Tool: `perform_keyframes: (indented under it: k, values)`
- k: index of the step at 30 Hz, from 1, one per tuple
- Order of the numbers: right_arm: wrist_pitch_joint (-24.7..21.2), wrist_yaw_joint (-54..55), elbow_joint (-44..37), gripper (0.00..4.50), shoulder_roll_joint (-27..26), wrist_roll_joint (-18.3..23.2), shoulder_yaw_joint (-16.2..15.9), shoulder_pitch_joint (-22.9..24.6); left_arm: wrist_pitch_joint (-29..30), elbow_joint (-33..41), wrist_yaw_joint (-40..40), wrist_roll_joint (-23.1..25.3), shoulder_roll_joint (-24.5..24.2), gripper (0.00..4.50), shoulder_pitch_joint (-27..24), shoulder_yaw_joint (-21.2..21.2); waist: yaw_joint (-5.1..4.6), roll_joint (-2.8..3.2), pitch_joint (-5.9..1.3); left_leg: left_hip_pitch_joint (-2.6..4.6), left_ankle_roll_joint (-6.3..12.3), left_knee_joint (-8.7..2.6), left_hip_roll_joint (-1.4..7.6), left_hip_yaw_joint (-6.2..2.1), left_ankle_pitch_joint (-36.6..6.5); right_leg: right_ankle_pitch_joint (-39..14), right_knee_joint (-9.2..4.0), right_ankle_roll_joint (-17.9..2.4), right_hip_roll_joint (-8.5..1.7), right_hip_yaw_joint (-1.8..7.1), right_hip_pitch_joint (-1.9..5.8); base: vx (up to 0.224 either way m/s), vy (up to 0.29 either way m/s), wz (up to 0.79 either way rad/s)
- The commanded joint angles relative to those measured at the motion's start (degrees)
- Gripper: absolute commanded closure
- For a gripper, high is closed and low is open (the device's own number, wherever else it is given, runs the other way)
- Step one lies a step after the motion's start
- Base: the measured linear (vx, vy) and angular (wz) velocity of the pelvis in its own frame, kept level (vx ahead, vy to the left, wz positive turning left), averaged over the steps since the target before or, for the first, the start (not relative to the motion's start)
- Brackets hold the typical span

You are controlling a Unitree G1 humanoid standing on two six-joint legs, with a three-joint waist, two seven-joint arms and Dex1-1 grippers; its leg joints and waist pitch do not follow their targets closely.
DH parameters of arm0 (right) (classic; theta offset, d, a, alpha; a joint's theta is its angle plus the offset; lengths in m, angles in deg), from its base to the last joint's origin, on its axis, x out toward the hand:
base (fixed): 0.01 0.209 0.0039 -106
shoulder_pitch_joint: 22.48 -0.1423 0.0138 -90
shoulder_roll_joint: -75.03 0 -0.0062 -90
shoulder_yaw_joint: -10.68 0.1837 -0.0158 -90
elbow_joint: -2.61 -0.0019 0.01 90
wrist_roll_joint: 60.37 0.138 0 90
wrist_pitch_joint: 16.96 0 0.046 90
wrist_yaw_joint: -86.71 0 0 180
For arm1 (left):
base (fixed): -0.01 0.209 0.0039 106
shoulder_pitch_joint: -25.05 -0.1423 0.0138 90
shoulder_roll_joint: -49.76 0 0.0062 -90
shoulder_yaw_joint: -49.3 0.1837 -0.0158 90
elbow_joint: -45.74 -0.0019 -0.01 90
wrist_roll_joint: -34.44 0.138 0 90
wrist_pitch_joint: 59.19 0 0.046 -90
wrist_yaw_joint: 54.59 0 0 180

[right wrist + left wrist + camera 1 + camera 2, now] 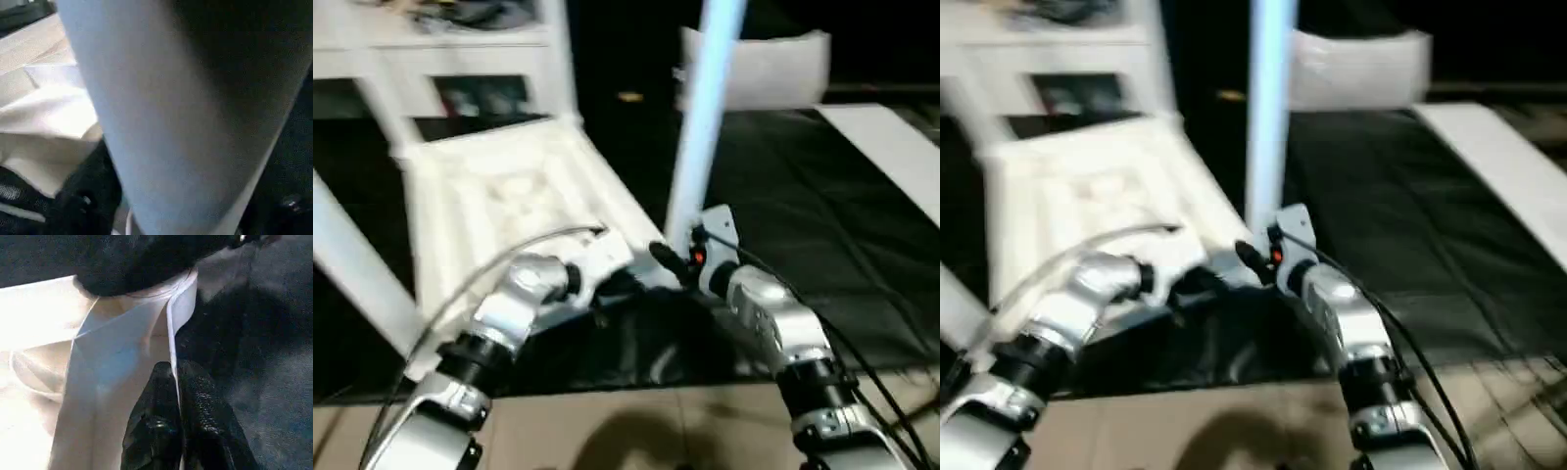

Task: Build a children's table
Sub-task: Rotate leg to tighten

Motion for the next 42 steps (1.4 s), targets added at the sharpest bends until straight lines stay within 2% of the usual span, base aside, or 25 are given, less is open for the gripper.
perform_keyframes:
  k: [1, 3, 4, 6, 8, 10, 11, 13, 17, 20, 21, 22, 23, 25, 27, 29, 30, 31, 32, 33, 36, 37, 39, 40, 42]
  values:
    - [-0.7, -2.6, -2.2, 1.19, 1.0, 1.8, 0.2, 1.9, -4.3, 0.3, 1.5, 1.1, -1.4, 4.5, 0.8, 1.5, 1.05, -0.73, -5.25, -1.85, 3.15, -3.65, -1.22, 1.9, 3.0, -19.2, -4.44, -1.0, -1.64, 3.57, 3.95, 0.0, 0.0, 0.0]
    - [-0.4, -5.6, -5.0, 0.94, 2.7, 2.7, -0.1, 4.2, -7.3, -0.5, 2.6, 1.5, -2.7, 4.5, 1.1, 1.6, 0.81, -0.47, -4.78, -1.97, 3.15, -3.74, -0.92, 2.15, 2.4, -8.7, -3.39, -7.3, -0.61, 4.01, 3.64, 0.0, 0.0, 0.0]
    - [0.1, -7.3, -6.9, 0.94, 3.8, 2.9, -0.5, 5.7, -9.1, -1.0, 3.3, 1.8, -3.5, 4.5, 1.3, 1.8, 1.01, -0.53, -5.13, -2.17, 3.52, -3.53, -1.08, 2.14, 2.9, -4.5, -2.96, -9.4, -0.43, 4.29, 4.08, 0.0, 0.0, 0.0]
    - [1.2, -10.7, -11.0, 0.65, 6.1, 3.3, -1.2, 8.8, -13.4, -2.0, 5.5, 2.5, -5.4, 4.5, 1.7, 2.9, 1.11, -0.66, -5.14, -2.49, 4.14, -3.45, -1.14, 2.26, 2.8, -1.4, -2.63, -11.2, -0.31, 4.55, 4.23, 0.0, 0.0, 0.0]
    - [2.2, -13.0, -13.5, 0.56, 7.7, 3.8, -1.7, 10.7, -16.6, -2.8, 7.1, 2.5, -6.7, 4.5, 1.9, 3.6, 1.29, -0.7, -4.75, -2.54, 3.95, -3.75, -1.12, 2.41, -0.5, -5.3, -3.24, -10.6, -0.5, 4.54, 4.31, 0.0, 0.0, 0.0]
    - [2.7, -15.0, -16.2, 0.46, 9.5, 4.7, -1.7, 12.7, -19.6, -3.8, 8.4, 2.0, -7.6, 4.5, 2.1, 3.6, 1.57, -0.83, -4.43, -2.43, 3.17, -4.02, -1.13, 2.57, -4.6, -12.6, -4.23, -8.2, -0.69, 4.57, 4.29, 0.0, 0.0, 0.0]
    - [2.6, -15.3, -17.2, 0.22, 10.0, 5.1, -1.4, 13.5, -21.3, -4.3, 8.5, 1.9, -7.9, 4.5, 2.3, 3.4, 1.56, -0.88, -4.4, -2.48, 2.91, -4.08, -1.1, 2.54, -5.0, -13.9, -4.27, -7.7, -0.74, 4.59, 4.29, 0.0, 0.0, 0.0]
    - [2.4, -14.2, -19.0, 0.14, 10.4, 5.2, -0.2, 15.0, -24.5, -6.1, 8.6, 1.6, -8.6, 4.5, 2.7, 3.1, 1.74, -1.0, -4.24, -2.46, 2.3, -4.19, -1.17, 2.56, -5.9, -18.1, -4.83, -5.5, -0.7, 4.53, 4.03, 0.0, 0.0, 0.0]
    - [0.1, -13.2, -22.0, 0.04, 10.9, 6.6, 1.4, 17.6, -26.2, -7.2, 9.8, -0.2, -9.6, 4.5, 2.3, 1.9, 2.02, -1.15, -4.13, -2.37, 1.64, -4.33, -1.05, 2.56, -6.3, -20.7, -5.07, -4.3, -0.63, 4.79, 3.75, 0.0, 0.0, 0.0]
    - [-0.4, -11.1, -23.6, 0.04, 10.0, 7.9, 2.8, 18.8, -27.5, -7.6, 9.1, -0.9, -10.1, 4.5, 1.2, 0.8, 2.2, -1.15, -4.23, -2.39, 1.42, -4.38, -0.93, 2.47, -5.7, -18.6, -4.73, -4.8, -0.52, 5.0, 3.71, 0.0, 0.0, 0.0]
    - [0.3, -10.6, -23.7, 0.04, 9.9, 7.6, 2.9, 18.8, -27.6, -7.7, 8.4, -1.0, -10.0, 4.5, 1.0, 0.4, 2.1, -1.51, -4.27, -2.52, 1.32, -4.36, -0.9, 2.49, -5.2, -17.5, -4.54, -5.1, -0.48, 5.03, 3.75, 0.0, 0.0, 0.0]
    - [1.2, -10.2, -23.9, 0.04, 9.7, 7.2, 2.8, 18.9, -27.6, -7.9, 7.7, -1.5, -9.8, 4.5, 0.8, -0.3, 2.13, -1.31, -4.29, -2.5, 1.12, -4.35, -0.93, 2.49, -4.8, -16.9, -4.35, -5.4, -0.49, 5.07, 3.73, 0.0, 0.0, 0.0]
    - [1.6, -9.9, -24.4, 0.01, 9.5, 7.2, 2.8, 19.2, -26.5, -7.2, 8.0, -3.0, -9.7, 4.22, 0.2, -1.3, 2.08, -1.3, -4.25, -2.54, 1.08, -4.3, -0.98, 2.54, -4.9, -17.1, -4.4, -5.5, -0.53, 5.08, 3.76, 0.0, 0.0, 0.0]
    - [1.5, -9.2, -25.4, 0.01, 9.5, 6.6, 2.6, 19.8, -24.2, -4.9, 8.6, -5.9, -9.4, 4.22, -1.2, -3.1, 1.96, -1.31, -4.2, -2.7, 0.93, -4.33, -1.0, 2.54, -5.1, -17.6, -4.35, -5.4, -0.59, 5.11, 3.9, 0.0, 0.0, 0.0]
    - [1.5, -8.4, -26.4, 0.0, 9.8, 5.3, 2.2, 20.5, -21.4, -2.1, 8.8, -9.1, -8.8, 3.84, -2.8, -5.0, 1.85, -1.09, -4.21, -2.62, 0.78, -4.31, -0.85, 2.53, -5.3, -17.3, -4.36, -5.9, -0.65, 5.17, 3.78, 0.0, 0.0, 0.0]
    - [-0.2, -7.4, -27.9, 0.0, 9.9, 5.1, 2.3, 21.2, -16.3, 2.8, 8.5, -13.7, -8.1, 3.77, -5.2, -7.5, 1.76, -1.14, -4.16, -2.56, 0.47, -4.37, -0.64, 2.54, -5.7, -16.7, -4.01, -7.0, -0.72, 5.26, 3.81, 0.0, 0.0, 0.0]
    - [-1.9, -7.0, -28.8, 0.0, 10.1, 5.5, 2.3, 21.5, -14.5, 5.0, 7.8, -15.5, -7.7, 3.59, -6.4, -8.6, 1.81, -1.17, -3.98, -2.46, 0.96, -4.37, -0.81, 2.64, -6.5, -17.7, -4.49, -6.9, -0.44, 5.15, 3.55, 0.0, 0.0, 0.0]
    - [-4.2, -6.5, -29.7, 0.0, 10.2, 6.2, 2.5, 21.6, -13.1, 7.6, 5.8, -17.3, -7.0, 3.48, -8.0, -10.0, 1.75, -1.1, -3.98, -2.49, 0.92, -4.41, -0.77, 2.55, -7.0, -18.0, -4.27, -7.0, -0.38, 5.15, 3.77, 0.0, 0.0, 0.0]
    - [-4.1, -6.4, -29.9, 0.0, 10.1, 6.2, 2.5, 21.6, -12.7, 8.3, 4.9, -17.6, -6.7, 3.48, -8.5, -10.5, 1.71, -1.26, -3.79, -2.59, 1.16, -4.42, -0.83, 2.61, -7.5, -19.0, -4.59, -6.6, -0.34, 5.1, 3.69, 0.0, 0.0, 0.0]
    - [-2.6, -5.1, -30.5, 0.0, 9.2, 6.2, 2.7, 21.5, -9.5, 12.6, -1.4, -19.0, -4.7, 3.39, -11.5, -13.4, 1.72, -0.84, -3.88, -2.51, 0.9, -4.34, -0.81, 2.6, -8.7, -21.1, -4.55, -5.8, -0.44, 5.03, 3.66, 0.0, 0.0, 0.0]
    - [-2.3, -2.0, -30.6, 0.0, 6.9, 6.4, 3.3, 21.6, -3.0, 18.0, -12.8, -17.3, -0.7, 3.05, -15.2, -17.1, 1.13, -1.05, -3.62, -2.6, 1.33, -4.12, -1.19, 2.76, -10.0, -26.1, -5.67, -3.2, -0.04, 4.54, 3.29, 0.0, 0.0, 0.0]
    - [-2.2, -1.2, -30.7, 0.0, 6.5, 6.1, 3.3, 21.8, -1.7, 19.7, -14.9, -18.1, 0.5, 3.05, -16.3, -17.9, 1.08, -1.2, -3.58, -2.6, 1.57, -4.11, -1.57, 2.75, -10.3, -28.6, -6.19, -1.5, 0.15, 4.33, 3.16, 0.0, 0.0, 0.0]
    - [-2.3, 0.8, -31.2, 0.0, 5.0, 6.2, 3.7, 22.3, 0.3, 25.1, -20.6, -20.3, 4.6, 3.05, -19.8, -20.0, 0.92, -1.13, -3.67, -2.73, 1.6, -4.22, -1.36, 2.55, -10.1, -28.5, -6.25, -1.1, 0.07, 4.25, 3.21, 0.0, 0.0, 0.0]
    - [-2.7, 1.9, -31.7, 0.0, 4.3, 6.3, 4.0, 22.5, 1.7, 28.0, -23.9, -21.0, 6.7, 3.05, -21.5, -20.9, 0.65, -1.21, -3.79, -2.77, 1.38, -4.3, -0.85, 2.41, -10.5, -26.8, -5.74, -2.0, -0.07, 4.36, 3.26, 0.0, 0.0, 0.0]
    - [-3.6, 3.4, -32.4, 0.0, 3.3, 6.3, 4.2, 22.6, 1.1, 31.4, -29.7, -20.6, 10.5, 3.05, -24.2, -22.0, 0.49, -1.5, -3.65, -2.94, 2.35, -4.38, -1.05, 2.51, -11.0, -26.5, -6.3, -1.8, 0.33, 4.29, 3.11, 0.0, 0.0, 0.0]
